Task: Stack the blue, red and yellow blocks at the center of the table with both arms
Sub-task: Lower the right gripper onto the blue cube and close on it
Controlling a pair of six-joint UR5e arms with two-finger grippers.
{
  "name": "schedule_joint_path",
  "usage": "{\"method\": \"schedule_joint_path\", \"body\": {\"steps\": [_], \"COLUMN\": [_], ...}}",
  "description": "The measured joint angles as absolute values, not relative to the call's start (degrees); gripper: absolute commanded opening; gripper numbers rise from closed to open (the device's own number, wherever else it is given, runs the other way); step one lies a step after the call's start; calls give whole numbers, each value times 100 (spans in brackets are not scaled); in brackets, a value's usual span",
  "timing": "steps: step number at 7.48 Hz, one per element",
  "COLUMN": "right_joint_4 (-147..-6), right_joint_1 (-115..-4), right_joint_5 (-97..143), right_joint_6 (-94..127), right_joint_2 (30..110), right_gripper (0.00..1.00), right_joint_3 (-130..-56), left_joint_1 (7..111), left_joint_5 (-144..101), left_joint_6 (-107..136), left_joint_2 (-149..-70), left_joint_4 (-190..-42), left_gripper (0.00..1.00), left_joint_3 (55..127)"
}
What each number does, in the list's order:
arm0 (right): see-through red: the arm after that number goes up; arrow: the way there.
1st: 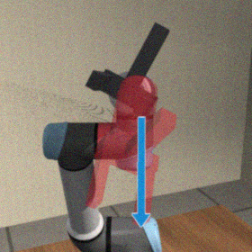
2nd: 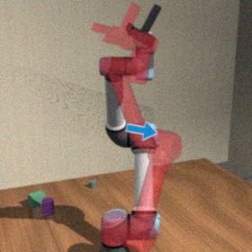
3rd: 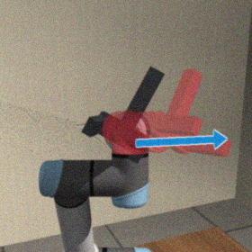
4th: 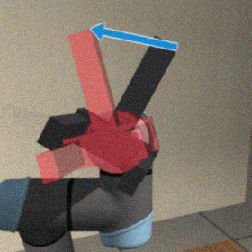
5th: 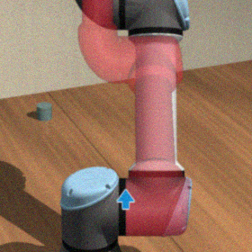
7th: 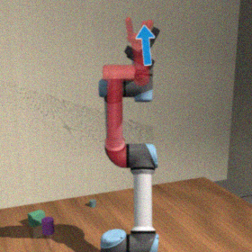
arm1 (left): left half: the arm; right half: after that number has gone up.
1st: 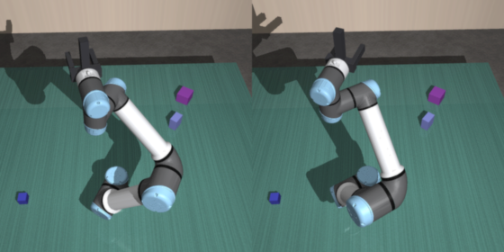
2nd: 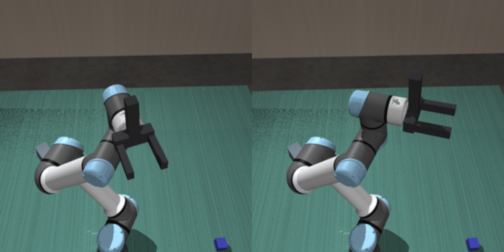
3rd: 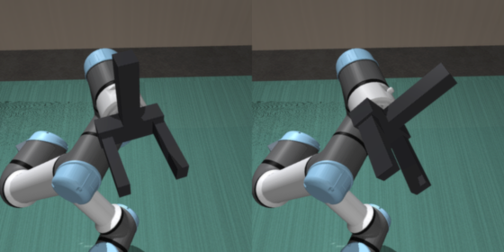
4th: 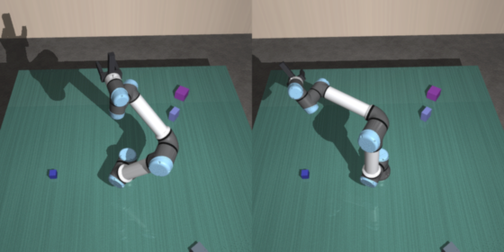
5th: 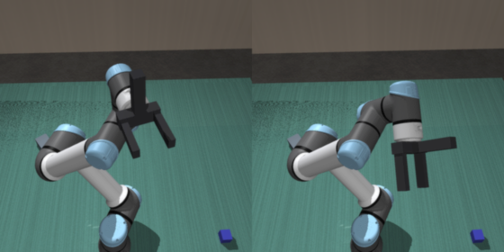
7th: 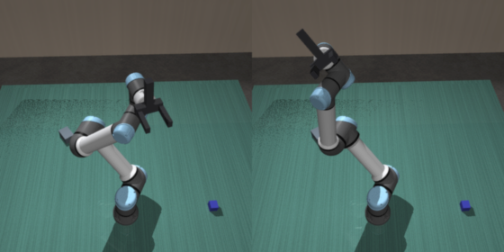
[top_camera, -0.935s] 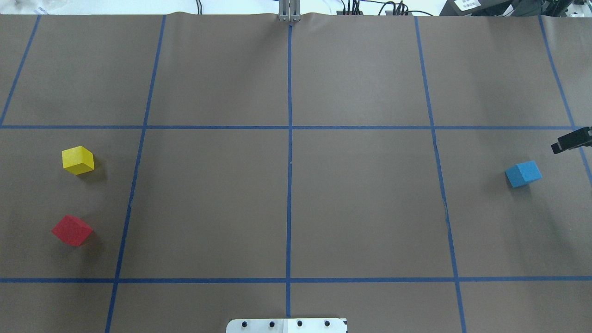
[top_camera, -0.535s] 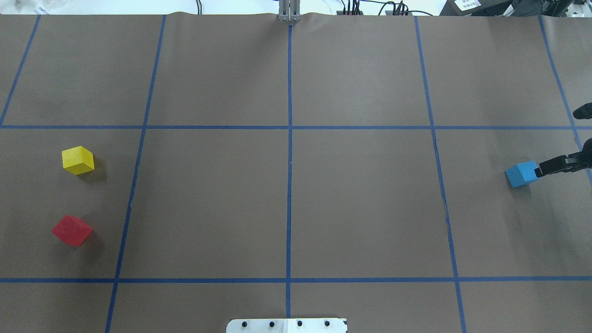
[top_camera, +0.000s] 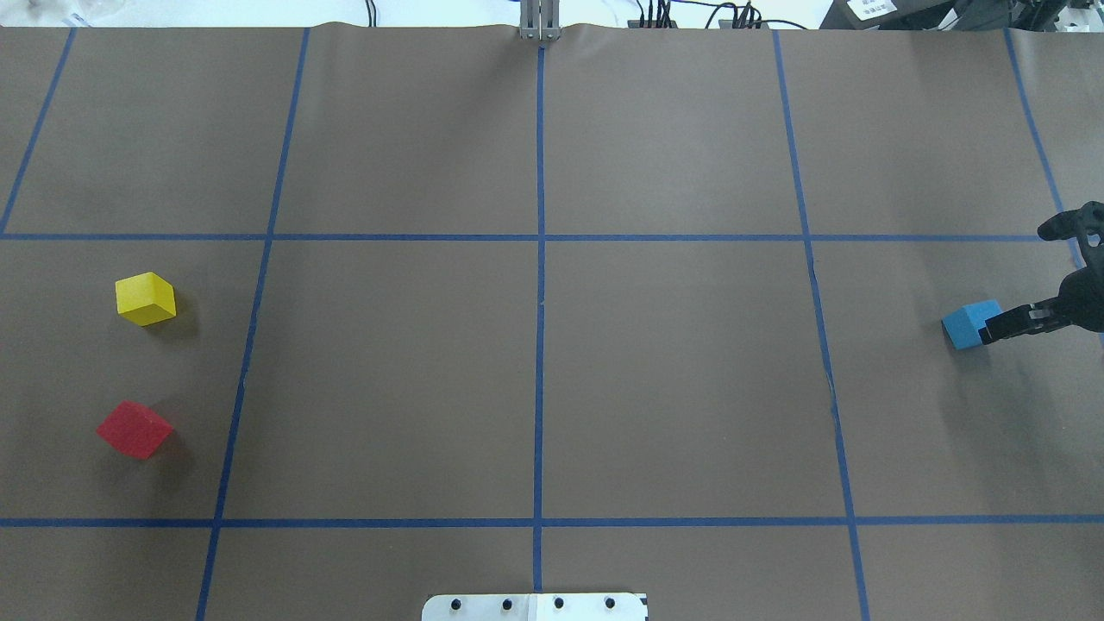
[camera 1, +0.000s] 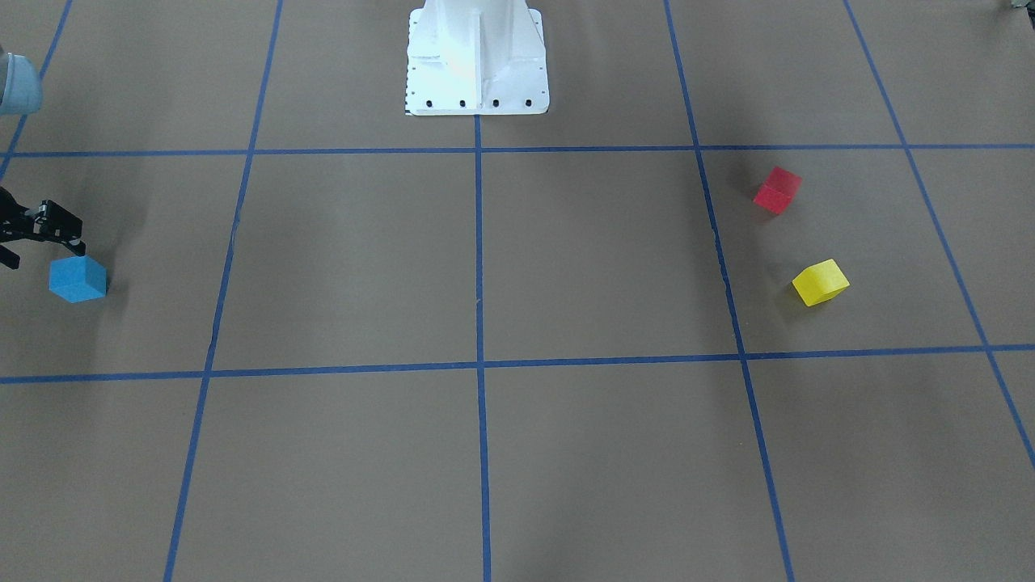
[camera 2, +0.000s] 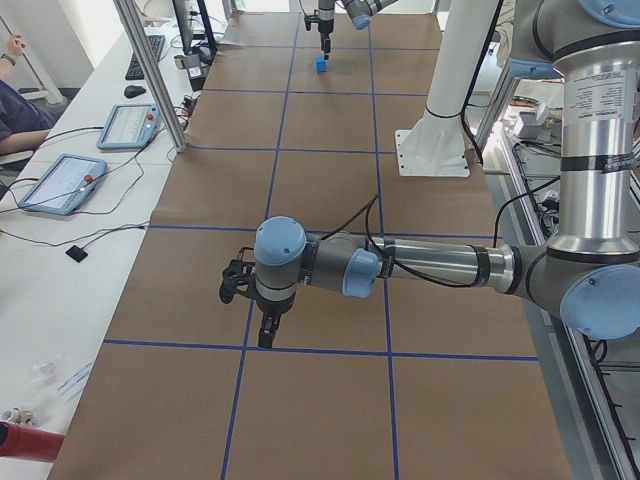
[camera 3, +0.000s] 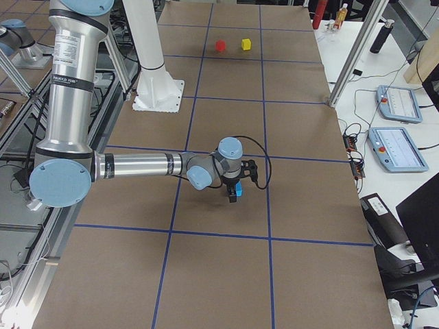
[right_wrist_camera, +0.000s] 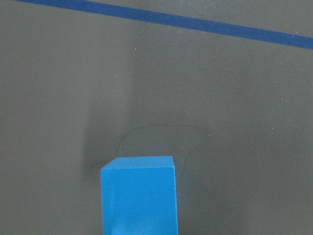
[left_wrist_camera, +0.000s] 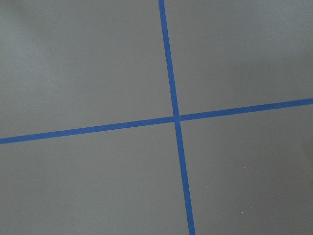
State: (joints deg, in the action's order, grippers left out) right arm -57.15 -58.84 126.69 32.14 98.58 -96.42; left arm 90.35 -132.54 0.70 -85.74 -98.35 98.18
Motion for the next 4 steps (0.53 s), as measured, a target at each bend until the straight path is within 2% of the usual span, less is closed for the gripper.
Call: {"method": "schedule_joint_path", "body": {"steps": [4], "right_joint_4": [-5770], "right_joint_1": [-5756], "right_joint_5": [12618], "right_joint_6": [3226], "right_joint_2": [9603], "right_gripper": [99], "right_joint_3": [-9517], "left_joint_1": [9035], "left_joint_5": [-13254], "left_joint_6": [70], "left_joint_2": [-8578], "left_joint_4": [-9829], "left_gripper": [100], "left_joint_3": [9810]}}
